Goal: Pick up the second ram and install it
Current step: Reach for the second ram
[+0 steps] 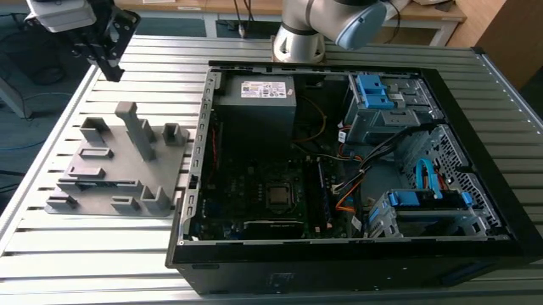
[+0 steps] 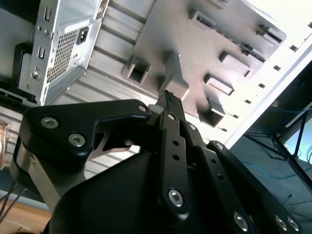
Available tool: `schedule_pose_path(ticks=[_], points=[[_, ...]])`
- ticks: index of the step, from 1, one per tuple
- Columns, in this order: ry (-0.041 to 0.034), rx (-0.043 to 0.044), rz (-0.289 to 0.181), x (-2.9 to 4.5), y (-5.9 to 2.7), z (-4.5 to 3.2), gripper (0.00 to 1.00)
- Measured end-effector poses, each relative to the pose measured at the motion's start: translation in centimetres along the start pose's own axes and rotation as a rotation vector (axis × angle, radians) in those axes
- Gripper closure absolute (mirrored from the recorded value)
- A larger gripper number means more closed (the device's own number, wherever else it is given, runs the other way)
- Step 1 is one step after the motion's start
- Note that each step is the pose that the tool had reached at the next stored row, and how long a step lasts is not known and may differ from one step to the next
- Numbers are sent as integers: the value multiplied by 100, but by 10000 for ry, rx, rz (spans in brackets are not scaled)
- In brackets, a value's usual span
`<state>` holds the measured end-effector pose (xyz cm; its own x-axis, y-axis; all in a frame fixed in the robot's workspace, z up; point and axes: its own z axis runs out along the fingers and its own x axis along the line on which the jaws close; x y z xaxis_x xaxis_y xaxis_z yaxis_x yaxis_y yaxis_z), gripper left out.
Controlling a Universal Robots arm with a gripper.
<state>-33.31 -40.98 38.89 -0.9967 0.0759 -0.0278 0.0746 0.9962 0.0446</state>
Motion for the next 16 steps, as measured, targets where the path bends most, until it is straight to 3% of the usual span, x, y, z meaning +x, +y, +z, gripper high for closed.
schedule_pose_path(ticks=[10, 16], points=[[-1, -1, -8, 90, -279, -5, 90], [-1, -1, -15, 141, -398, 7, 90]])
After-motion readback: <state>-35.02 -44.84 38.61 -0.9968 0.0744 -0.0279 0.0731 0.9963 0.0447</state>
